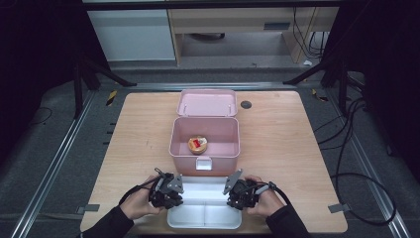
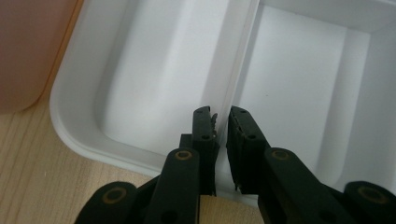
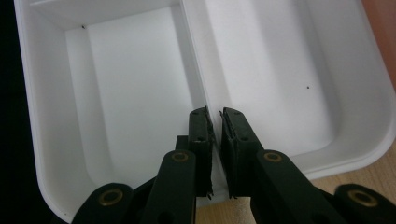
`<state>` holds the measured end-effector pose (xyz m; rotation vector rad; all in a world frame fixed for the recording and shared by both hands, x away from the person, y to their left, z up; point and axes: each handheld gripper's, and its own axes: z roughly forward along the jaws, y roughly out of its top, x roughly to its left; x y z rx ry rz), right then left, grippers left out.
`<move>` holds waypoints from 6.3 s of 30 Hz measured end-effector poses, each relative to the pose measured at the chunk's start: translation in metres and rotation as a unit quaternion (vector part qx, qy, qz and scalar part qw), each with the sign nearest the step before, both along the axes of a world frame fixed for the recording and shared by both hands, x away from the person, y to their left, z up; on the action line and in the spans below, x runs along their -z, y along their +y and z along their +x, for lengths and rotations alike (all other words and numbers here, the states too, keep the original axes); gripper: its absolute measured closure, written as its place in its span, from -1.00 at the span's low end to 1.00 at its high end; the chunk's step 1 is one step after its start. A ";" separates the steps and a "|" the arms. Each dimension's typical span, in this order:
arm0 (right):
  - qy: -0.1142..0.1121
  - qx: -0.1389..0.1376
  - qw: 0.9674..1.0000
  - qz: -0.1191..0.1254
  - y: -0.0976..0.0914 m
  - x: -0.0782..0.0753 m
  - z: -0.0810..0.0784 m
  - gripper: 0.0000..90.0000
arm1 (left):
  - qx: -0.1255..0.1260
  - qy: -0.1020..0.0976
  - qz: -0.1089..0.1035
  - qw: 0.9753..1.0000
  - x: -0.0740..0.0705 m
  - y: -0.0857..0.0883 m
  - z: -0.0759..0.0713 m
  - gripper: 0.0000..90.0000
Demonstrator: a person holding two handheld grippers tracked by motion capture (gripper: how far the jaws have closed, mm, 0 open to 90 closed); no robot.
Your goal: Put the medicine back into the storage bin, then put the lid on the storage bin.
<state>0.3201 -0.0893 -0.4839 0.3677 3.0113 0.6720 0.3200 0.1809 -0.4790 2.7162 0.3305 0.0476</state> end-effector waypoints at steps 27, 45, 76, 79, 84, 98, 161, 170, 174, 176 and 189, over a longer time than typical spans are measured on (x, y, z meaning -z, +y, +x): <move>0.009 -0.024 0.999 0.033 -0.010 -0.074 -0.022 0.90 | 0.051 0.000 -0.028 0.998 -0.083 0.005 -0.020 0.91; -0.045 -0.033 0.997 0.050 -0.008 -0.149 0.039 0.88 | 0.051 -0.046 -0.032 0.997 -0.154 0.012 0.039 0.93; -0.042 0.011 0.999 0.032 -0.007 -0.123 0.162 0.87 | 0.042 -0.018 -0.016 0.999 -0.128 0.004 0.177 0.89; -0.039 0.009 0.999 0.029 -0.004 -0.114 0.163 0.87 | 0.044 -0.017 -0.011 0.999 -0.120 0.004 0.177 0.89; -0.035 0.017 0.999 0.033 -0.005 -0.107 0.163 0.85 | 0.044 -0.014 -0.013 0.999 -0.111 0.004 0.176 0.90; -0.058 0.035 0.997 0.041 -0.005 -0.096 0.154 0.77 | 0.024 -0.015 -0.025 0.999 -0.100 0.007 0.172 0.85; -0.160 0.368 0.888 0.224 -0.046 -0.095 0.221 -0.13 | -0.330 -0.135 -0.214 0.909 -0.093 0.040 0.226 -0.20; -0.133 0.369 0.890 0.232 -0.038 -0.076 0.234 -0.14 | -0.334 -0.125 -0.206 0.911 -0.076 0.027 0.238 -0.21; -0.120 0.369 0.893 0.229 -0.033 -0.067 0.238 -0.15 | -0.333 -0.117 -0.197 0.915 -0.068 0.024 0.242 -0.23; -0.112 0.371 0.892 0.233 -0.030 -0.063 0.240 -0.15 | -0.332 -0.116 -0.192 0.916 -0.066 0.023 0.243 -0.24; -0.088 0.372 0.897 0.223 -0.023 -0.051 0.246 -0.18 | -0.335 -0.092 -0.196 0.917 -0.053 0.024 0.250 -0.22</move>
